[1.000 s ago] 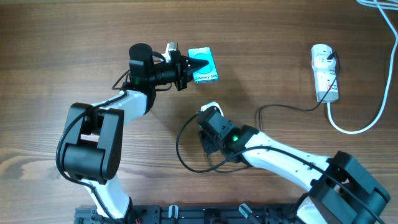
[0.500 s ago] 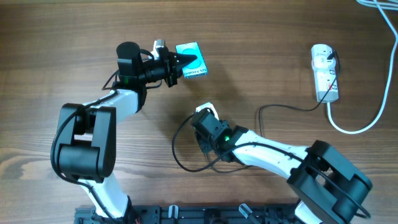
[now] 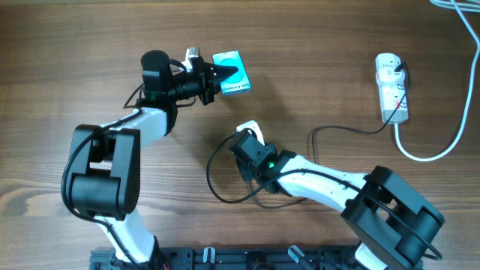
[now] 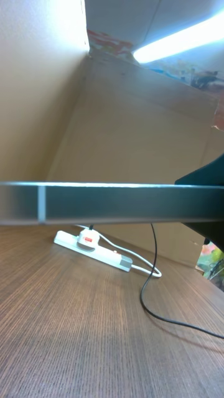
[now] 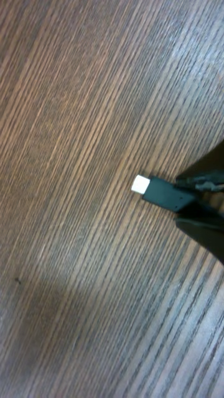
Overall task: Plug charger to phone and switch on socket
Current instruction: 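Grasp the USB-C connector with the right gripper, then lift the connector and carry it toward the phone's bottom port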
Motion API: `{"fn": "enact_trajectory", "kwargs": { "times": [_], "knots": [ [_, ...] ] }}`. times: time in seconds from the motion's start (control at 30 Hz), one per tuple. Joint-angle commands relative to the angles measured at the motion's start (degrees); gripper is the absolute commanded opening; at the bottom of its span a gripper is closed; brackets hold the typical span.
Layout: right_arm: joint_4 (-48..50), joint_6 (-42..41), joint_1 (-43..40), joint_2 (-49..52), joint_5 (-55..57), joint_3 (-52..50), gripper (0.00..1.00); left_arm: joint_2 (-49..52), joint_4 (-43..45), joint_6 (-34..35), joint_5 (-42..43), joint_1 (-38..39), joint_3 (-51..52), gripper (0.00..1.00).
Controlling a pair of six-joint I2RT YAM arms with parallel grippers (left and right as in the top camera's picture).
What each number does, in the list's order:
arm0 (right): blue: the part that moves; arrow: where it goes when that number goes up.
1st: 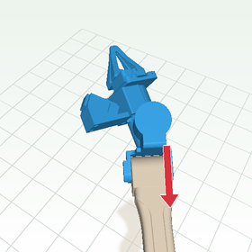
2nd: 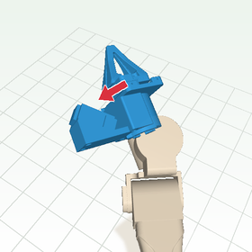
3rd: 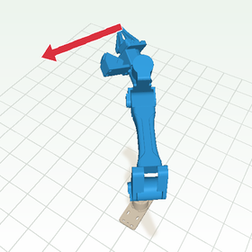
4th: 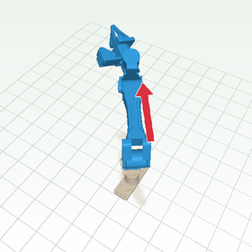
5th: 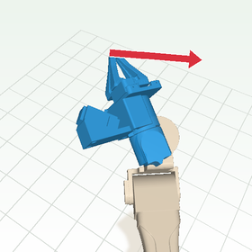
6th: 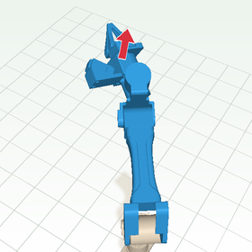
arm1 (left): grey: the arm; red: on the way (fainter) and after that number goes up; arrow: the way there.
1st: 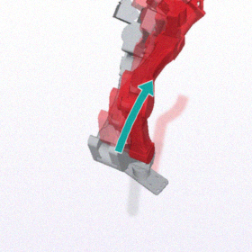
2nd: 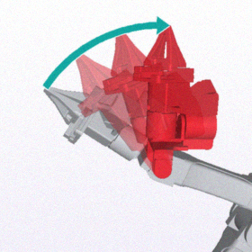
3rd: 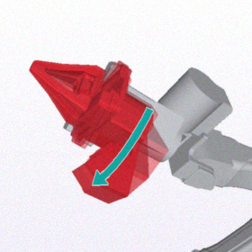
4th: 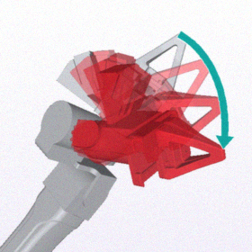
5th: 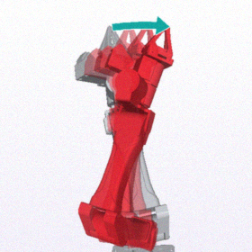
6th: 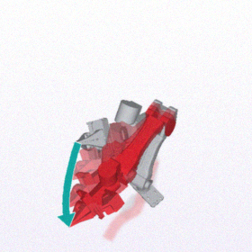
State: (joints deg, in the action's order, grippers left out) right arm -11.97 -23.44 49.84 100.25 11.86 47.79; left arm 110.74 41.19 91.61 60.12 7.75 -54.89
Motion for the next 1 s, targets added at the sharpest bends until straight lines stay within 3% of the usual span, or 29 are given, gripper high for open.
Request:
{"fn": "enact_trajectory", "kwargs": {
  "times": [0.0, 0.23, 0.47, 0.83, 0.97],
  "knots": [
    [-1.88, -1.01, 0.11, 2.21, -0.26, -0.22, 0.08, 0.09, 0.63, -1.33, 1.42, -0.26, -1.38, 0.04],
    [-5.73, -3.26, 0.0, 2.19, -1.27, 0.15, 0.04, 0.09, 0.63, -1.38, 1.4, -0.26, -1.38, 0.04],
    [-8.74, -3.52, -3.65, 0.94, -9.38, 1.84, 0.05, 0.09, 0.63, -1.75, 1.4, -0.26, -1.38, 0.04],
    [-9.55, 2.43, -18.12, -10.91, -32.94, 1.81, 0.04, 0.11, 0.61, -6.21, 1.09, -0.81, -1.38, 0.04],
    [-8.7, 3.48, -22.8, -14.01, -41.81, 1.81, 0.05, 0.11, 0.59, -11.32, 0.94, -0.79, -1.38, 0.04]
  ]
}}
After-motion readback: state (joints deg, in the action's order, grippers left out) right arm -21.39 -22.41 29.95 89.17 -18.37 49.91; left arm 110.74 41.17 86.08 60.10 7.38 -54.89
